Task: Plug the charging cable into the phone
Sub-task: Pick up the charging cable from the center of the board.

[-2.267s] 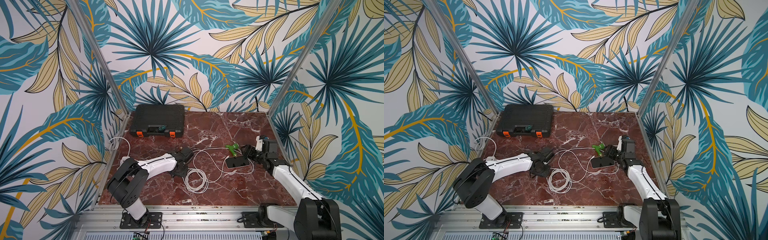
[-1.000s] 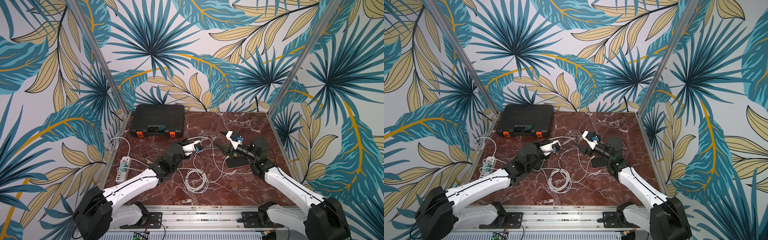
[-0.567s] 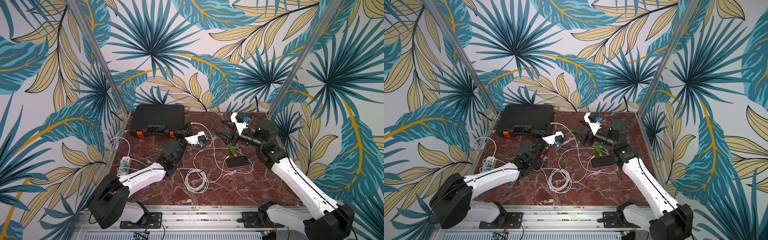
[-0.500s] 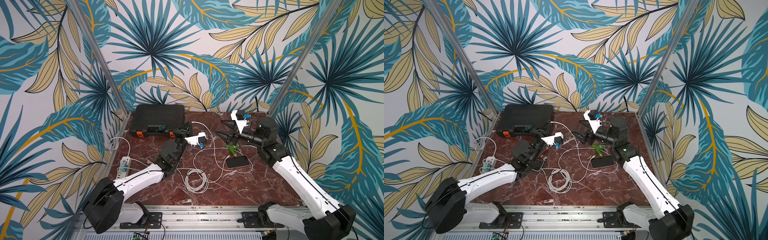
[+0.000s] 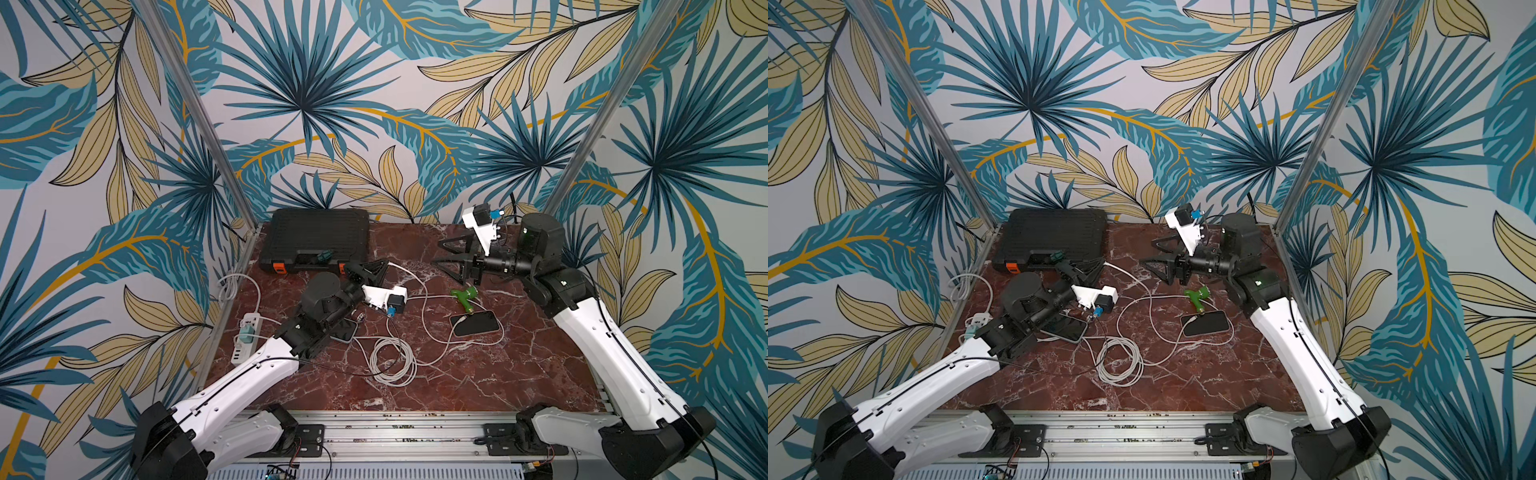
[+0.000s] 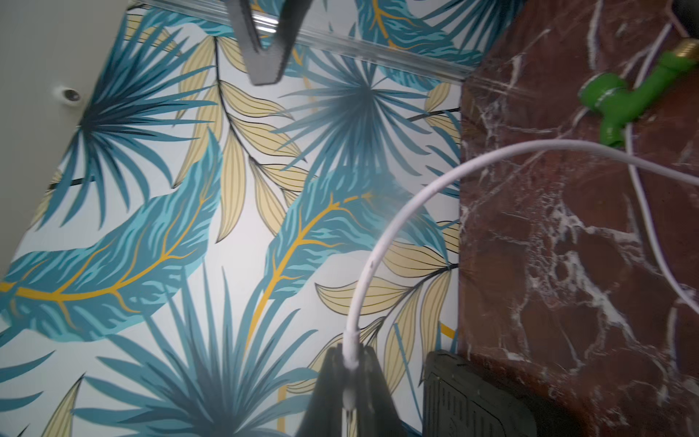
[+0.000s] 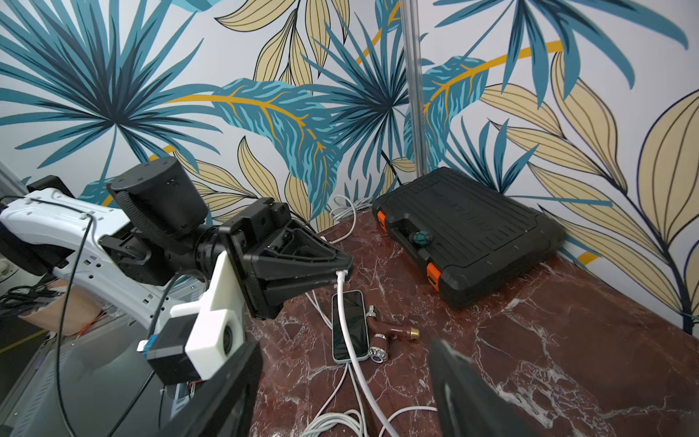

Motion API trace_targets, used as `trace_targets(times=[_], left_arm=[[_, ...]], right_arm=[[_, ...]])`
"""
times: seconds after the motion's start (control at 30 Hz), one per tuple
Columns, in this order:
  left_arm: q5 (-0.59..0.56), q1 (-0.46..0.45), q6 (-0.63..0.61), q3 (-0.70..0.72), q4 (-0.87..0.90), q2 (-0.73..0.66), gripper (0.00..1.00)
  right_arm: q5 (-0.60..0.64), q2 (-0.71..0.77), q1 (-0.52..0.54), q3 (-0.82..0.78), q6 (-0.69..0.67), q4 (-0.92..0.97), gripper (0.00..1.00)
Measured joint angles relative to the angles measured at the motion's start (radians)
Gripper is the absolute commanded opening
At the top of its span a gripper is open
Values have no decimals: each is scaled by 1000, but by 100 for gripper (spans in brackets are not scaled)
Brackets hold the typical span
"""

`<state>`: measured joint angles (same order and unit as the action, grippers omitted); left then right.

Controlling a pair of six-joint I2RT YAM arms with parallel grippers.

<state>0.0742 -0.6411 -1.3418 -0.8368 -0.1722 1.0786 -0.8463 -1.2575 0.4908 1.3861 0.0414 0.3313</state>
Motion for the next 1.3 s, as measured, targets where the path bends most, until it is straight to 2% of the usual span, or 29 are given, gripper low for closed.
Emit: trace_targets(times=[0.13,0.23,0.7,0.87,1.03,1.3], left_arm=[[24,8,-22,1,92,-2,0],[24,10,-46,3,90,-2,0],[27,10,-214,71,-153,54,0],[39,10,-260,71,-171,68,0],[52,10,-286,63,-176,84,0],[61,10,-295,52,-187,112,0]], right_arm=[[-52,-45,0,4,0,42,72],[-98,-93,0,5,16,48,70],[-273,-326,0,76,165,-5,55],[-301,-371,1,85,188,-13,55],[-318,-388,6,86,206,-22,46],[-337,-446,37,96,221,-34,44]])
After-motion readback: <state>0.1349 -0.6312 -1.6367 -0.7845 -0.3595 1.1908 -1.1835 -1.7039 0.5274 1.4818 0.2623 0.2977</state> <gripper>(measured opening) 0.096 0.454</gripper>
